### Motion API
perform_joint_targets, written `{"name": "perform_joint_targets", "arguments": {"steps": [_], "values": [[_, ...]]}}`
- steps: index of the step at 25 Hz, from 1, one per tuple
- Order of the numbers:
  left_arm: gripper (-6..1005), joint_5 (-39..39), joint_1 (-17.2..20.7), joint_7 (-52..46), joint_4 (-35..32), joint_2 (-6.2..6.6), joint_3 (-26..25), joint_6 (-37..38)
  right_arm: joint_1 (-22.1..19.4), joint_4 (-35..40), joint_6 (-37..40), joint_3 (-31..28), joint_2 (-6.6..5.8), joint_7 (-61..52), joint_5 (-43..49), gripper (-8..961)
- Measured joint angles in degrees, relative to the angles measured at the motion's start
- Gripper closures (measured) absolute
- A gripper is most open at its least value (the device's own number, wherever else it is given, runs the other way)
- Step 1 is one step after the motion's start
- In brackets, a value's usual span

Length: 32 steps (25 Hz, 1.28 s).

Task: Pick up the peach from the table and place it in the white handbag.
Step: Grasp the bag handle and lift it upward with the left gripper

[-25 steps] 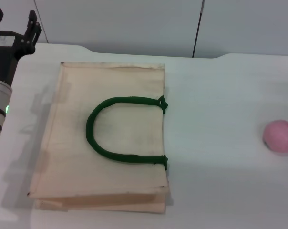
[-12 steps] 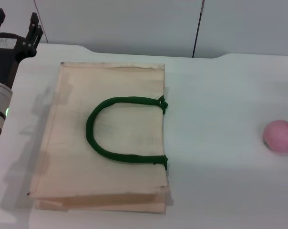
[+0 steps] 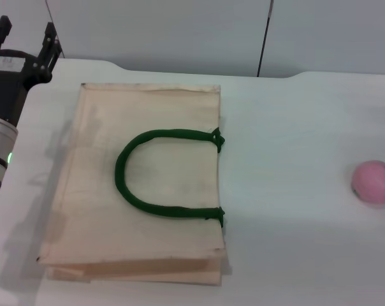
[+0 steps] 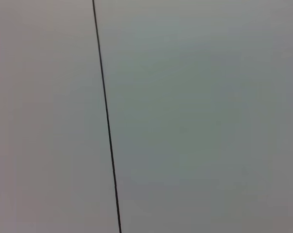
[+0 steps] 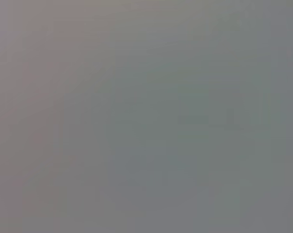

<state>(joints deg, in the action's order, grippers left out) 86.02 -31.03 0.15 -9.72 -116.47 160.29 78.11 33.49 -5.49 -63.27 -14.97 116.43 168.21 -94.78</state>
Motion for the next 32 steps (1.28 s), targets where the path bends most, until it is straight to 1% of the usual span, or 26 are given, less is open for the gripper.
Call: {"name": "perform_joint_targets", "arguments": {"steps": [1,2,3,4,5,6,9,10,11,13,15,17,19,21,23,24,25,27,32], "values": [[232,-0.05,0.12,-0.46,-0.16,0.03,0.00,0.05,0.00,0.06,0.03,0.27,-0.17,-1.59,0.31,84],[232,-0.36,0.33,-2.13,-0.47,0.11,0.01,0.07,-0.06,1.20,-0.02,1.32,-0.44,-6.55,2.08,85],[232,-0.36,0.33,-2.13,-0.47,0.11,0.01,0.07,-0.06,1.20,-0.02,1.32,-0.44,-6.55,2.08,85],[232,-0.90,0.46,-3.83,-0.54,0.21,0.03,-0.03,-0.11,4.56,-0.26,2.74,-0.62,-13.55,5.38,86],[232,-1.22,0.50,-4.75,-0.53,0.28,0.04,-0.15,-0.09,6.38,-0.34,3.25,-0.65,-17.29,7.24,87],[232,-1.69,0.55,-6.26,-0.47,0.40,0.07,-0.45,-0.09,6.38,-0.34,3.25,-0.65,-17.29,7.24,87],[232,-3.70,0.57,-11.45,-0.04,0.82,0.09,-1.12,0.03,13.01,-1.34,4.42,-0.66,-28.92,13.14,89],[231,-5.50,0.56,-14.47,0.05,1.18,0.11,-1.61,0.03,16.72,-3.03,4.65,-0.67,-34.07,16.53,90],[231,-5.50,0.56,-14.47,0.05,1.18,0.11,-1.61,0.03,16.72,-3.03,4.65,-0.67,-34.07,16.53,90],[231,-7.19,0.54,-18.23,0.24,1.70,0.11,-2.87,0.09,20.09,-4.88,5.00,-0.71,-38.93,20.35,92],[231,-10.48,0.22,-24.04,1.27,2.44,0.11,-4.46,0.38,23.46,-6.38,6.07,-0.82,-44.03,23.12,93],[231,-14.22,-0.41,-29.76,3.10,2.88,0.11,-5.35,0.58,26.73,-7.87,8.43,-0.87,-48.15,24.43,94],[231,-19.12,-1.34,-38.32,6.65,3.06,0.11,-6.00,0.60,29.29,-9.05,11.51,-0.91,-51.11,24.70,95],[231,-26.12,-2.91,-50.17,13.50,2.89,0.11,-5.46,0.64,31.11,-9.85,14.17,-0.92,-53.12,24.53,96],[231,-30.19,-4.26,-57.37,19.76,2.04,0.11,-3.58,0.70,32.01,-10.35,15.15,-0.93,-54.03,24.17,98],[231,-32.51,-5.22,-62.39,24.76,1.05,0.11,-1.48,0.77,32.16,-10.45,15.21,-0.94,-54.09,24.13,98],[231,-33.68,-5.77,-65.75,28.59,0.39,0.11,0.35,0.88,32.26,-10.47,15.24,-0.93,-54.11,24.13,99],[232,-35.49,-6.35,-71.75,33.87,-0.24,0.45,3.47,1.28,32.29,-10.37,15.33,-0.93,-54.15,24.24,100],[232,-40.44,-7.60,-88.91,45.40,-0.17,3.78,10.34,1.52,32.36,-10.57,15.87,-0.89,-54.31,24.63,103]]}}
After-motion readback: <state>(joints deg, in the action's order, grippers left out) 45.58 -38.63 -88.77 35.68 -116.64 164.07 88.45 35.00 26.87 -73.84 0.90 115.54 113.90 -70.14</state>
